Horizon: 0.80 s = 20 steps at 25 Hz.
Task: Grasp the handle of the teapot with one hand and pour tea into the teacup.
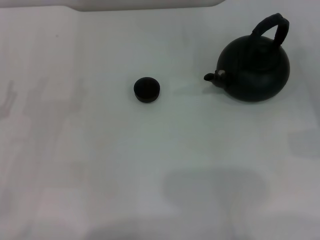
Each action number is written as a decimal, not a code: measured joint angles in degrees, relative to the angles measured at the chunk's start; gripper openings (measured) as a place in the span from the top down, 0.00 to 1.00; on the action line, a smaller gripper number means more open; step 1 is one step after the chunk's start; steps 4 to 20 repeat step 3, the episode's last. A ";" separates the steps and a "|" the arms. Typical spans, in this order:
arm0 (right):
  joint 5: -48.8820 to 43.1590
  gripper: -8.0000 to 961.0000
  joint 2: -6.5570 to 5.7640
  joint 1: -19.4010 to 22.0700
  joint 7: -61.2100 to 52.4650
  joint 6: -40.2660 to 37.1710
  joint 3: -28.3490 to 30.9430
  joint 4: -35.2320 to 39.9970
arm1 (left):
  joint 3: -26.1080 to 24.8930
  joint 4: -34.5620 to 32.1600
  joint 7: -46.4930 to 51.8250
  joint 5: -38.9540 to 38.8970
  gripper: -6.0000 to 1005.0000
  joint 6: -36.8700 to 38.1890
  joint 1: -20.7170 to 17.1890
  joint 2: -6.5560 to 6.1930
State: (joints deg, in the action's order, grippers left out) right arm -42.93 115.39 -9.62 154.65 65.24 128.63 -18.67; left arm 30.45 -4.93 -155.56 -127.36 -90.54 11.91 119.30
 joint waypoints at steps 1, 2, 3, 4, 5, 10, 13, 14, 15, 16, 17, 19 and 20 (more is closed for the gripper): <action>0.26 0.54 -0.05 0.16 0.10 0.58 0.01 0.16 | 0.05 0.01 0.02 0.01 0.16 -0.26 -0.12 0.03; 0.47 0.54 -0.10 0.33 0.13 1.36 0.01 0.28 | 0.15 0.25 0.22 0.06 0.16 -0.64 -0.24 0.03; 0.51 0.54 -0.14 0.45 0.13 2.10 0.02 0.29 | 0.20 0.60 0.42 0.10 0.16 -0.89 -0.31 0.00; 0.51 0.54 -0.14 0.45 0.13 2.10 0.02 0.29 | 0.20 0.60 0.42 0.10 0.16 -0.89 -0.31 0.00; 0.51 0.54 -0.14 0.45 0.13 2.10 0.02 0.29 | 0.20 0.60 0.42 0.10 0.16 -0.89 -0.31 0.00; 0.51 0.54 -0.14 0.45 0.13 2.10 0.02 0.29 | 0.20 0.60 0.42 0.10 0.16 -0.89 -0.31 0.00; 0.51 0.54 -0.14 0.45 0.13 2.10 0.02 0.29 | 0.20 0.60 0.42 0.10 0.16 -0.89 -0.31 0.00; 0.51 0.54 -0.14 0.45 0.13 2.10 0.02 0.29 | 0.20 0.60 0.42 0.10 0.16 -0.89 -0.31 0.00; 0.51 0.54 -0.14 0.45 0.13 2.10 0.02 0.29 | 0.20 0.60 0.42 0.10 0.16 -0.89 -0.31 0.00; 0.51 0.54 -0.14 0.45 0.13 2.10 0.02 0.29 | 0.20 0.60 0.42 0.10 0.16 -0.89 -0.31 0.00; 0.51 0.54 -0.14 0.45 0.13 2.10 0.02 0.29 | 0.20 0.60 0.42 0.10 0.16 -0.89 -0.31 0.00; 0.51 0.54 -0.14 0.45 0.13 2.10 0.02 0.29 | 0.20 0.60 0.42 0.10 0.16 -0.89 -0.31 0.00; 0.51 0.54 -0.14 0.45 0.13 2.10 0.02 0.29 | 0.20 0.60 0.42 0.10 0.16 -0.89 -0.31 0.00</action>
